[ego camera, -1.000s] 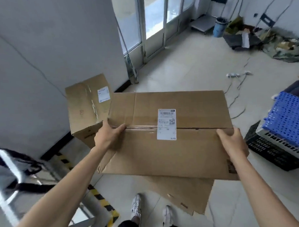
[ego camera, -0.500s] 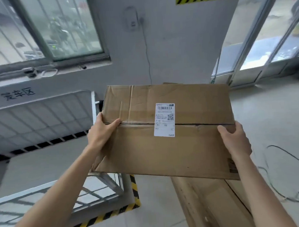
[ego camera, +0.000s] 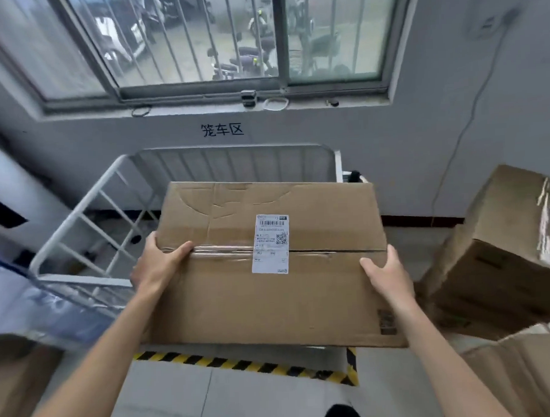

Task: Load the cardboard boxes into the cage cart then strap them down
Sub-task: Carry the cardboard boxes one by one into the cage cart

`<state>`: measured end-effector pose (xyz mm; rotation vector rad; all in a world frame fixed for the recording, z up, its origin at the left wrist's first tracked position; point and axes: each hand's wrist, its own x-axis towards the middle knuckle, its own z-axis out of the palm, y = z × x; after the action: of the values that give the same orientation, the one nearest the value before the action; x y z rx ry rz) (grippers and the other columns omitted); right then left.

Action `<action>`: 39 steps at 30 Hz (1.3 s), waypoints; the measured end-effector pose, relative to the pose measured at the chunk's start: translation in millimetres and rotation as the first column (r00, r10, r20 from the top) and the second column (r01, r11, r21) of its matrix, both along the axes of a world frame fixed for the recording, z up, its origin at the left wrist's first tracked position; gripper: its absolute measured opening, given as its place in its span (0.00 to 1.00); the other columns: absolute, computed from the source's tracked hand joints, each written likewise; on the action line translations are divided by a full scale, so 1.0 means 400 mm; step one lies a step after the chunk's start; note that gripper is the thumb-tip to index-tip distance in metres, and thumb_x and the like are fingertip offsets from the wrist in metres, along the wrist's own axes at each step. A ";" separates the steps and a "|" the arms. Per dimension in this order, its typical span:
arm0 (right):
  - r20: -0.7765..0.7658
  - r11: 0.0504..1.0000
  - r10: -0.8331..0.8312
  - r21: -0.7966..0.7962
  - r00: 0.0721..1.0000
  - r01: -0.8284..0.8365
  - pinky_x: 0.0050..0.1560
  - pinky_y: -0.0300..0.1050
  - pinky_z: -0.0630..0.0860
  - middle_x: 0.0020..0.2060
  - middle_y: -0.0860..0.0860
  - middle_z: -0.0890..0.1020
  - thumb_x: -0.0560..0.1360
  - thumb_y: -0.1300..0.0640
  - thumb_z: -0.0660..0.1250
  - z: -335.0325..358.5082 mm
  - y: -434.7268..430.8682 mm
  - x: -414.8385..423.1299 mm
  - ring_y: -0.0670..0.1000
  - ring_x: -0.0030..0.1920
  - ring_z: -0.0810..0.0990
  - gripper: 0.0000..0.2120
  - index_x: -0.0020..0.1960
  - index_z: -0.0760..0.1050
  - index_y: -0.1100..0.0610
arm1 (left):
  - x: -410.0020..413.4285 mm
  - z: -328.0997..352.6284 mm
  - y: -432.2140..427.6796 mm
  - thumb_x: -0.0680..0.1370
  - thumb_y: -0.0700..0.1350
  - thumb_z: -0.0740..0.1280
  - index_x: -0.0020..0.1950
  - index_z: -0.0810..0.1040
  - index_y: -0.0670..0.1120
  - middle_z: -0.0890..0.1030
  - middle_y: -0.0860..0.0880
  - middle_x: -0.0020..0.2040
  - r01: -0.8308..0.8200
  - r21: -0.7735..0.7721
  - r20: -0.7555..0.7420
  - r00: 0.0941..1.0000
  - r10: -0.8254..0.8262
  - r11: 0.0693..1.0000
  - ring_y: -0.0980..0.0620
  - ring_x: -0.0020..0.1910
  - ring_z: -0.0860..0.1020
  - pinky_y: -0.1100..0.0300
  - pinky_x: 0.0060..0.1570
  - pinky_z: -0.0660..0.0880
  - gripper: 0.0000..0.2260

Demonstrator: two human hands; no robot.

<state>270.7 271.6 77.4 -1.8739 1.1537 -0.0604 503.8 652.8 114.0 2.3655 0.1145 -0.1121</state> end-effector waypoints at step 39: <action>-0.418 0.941 -0.098 0.256 0.903 0.221 0.76 0.51 0.55 0.80 0.52 0.54 0.79 0.52 0.68 -1.539 -0.203 0.901 0.54 0.79 0.55 0.41 0.82 0.45 0.50 | 0.993 -1.666 -0.346 0.77 0.46 0.73 0.76 0.57 0.44 0.69 0.53 0.69 0.284 -0.059 -0.611 0.748 -0.259 0.957 0.54 0.66 0.70 0.69 0.62 0.64 0.34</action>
<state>630.9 190.2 -538.1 -1.5544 1.5036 0.4042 901.0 514.4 -552.4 2.2778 0.0793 -1.0402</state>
